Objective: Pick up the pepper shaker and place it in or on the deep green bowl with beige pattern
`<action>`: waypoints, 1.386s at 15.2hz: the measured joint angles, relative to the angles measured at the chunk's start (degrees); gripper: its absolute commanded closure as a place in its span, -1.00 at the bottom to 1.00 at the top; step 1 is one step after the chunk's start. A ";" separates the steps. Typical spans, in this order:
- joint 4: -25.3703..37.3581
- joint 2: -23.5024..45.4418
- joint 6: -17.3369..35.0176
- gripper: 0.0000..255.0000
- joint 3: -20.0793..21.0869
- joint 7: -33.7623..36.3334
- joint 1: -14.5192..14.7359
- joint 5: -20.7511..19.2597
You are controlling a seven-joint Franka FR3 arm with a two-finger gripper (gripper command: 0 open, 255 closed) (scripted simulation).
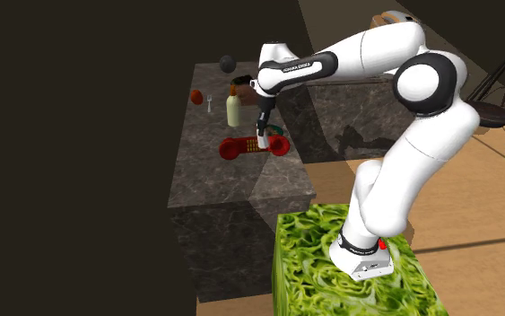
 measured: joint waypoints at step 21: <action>44.69 42.26 -15.89 1.00 -9.14 -33.93 -20.60 29.24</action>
